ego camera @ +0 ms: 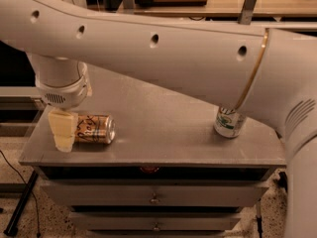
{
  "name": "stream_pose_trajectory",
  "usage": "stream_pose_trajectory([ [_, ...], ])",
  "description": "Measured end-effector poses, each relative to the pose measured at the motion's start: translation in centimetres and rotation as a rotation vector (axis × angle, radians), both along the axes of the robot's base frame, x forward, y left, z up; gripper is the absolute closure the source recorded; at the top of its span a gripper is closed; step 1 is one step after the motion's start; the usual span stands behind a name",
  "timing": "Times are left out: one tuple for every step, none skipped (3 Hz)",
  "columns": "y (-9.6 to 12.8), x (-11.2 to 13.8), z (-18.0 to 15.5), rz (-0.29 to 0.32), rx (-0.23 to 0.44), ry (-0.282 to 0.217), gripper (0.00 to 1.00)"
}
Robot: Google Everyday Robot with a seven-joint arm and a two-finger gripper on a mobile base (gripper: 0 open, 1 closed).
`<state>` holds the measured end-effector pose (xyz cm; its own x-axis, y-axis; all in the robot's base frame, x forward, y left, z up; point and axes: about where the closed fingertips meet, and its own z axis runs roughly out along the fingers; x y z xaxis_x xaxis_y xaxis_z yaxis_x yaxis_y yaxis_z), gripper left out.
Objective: Place orange can upright
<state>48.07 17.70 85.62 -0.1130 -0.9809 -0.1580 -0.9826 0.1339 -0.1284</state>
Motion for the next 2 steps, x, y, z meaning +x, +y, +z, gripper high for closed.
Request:
stream_pose_trajectory([
  [0.53, -0.22, -0.27, 0.011, 0.007, 0.005, 0.4],
  [0.7, -0.45, -0.61, 0.021, 0.013, 0.014, 0.64],
])
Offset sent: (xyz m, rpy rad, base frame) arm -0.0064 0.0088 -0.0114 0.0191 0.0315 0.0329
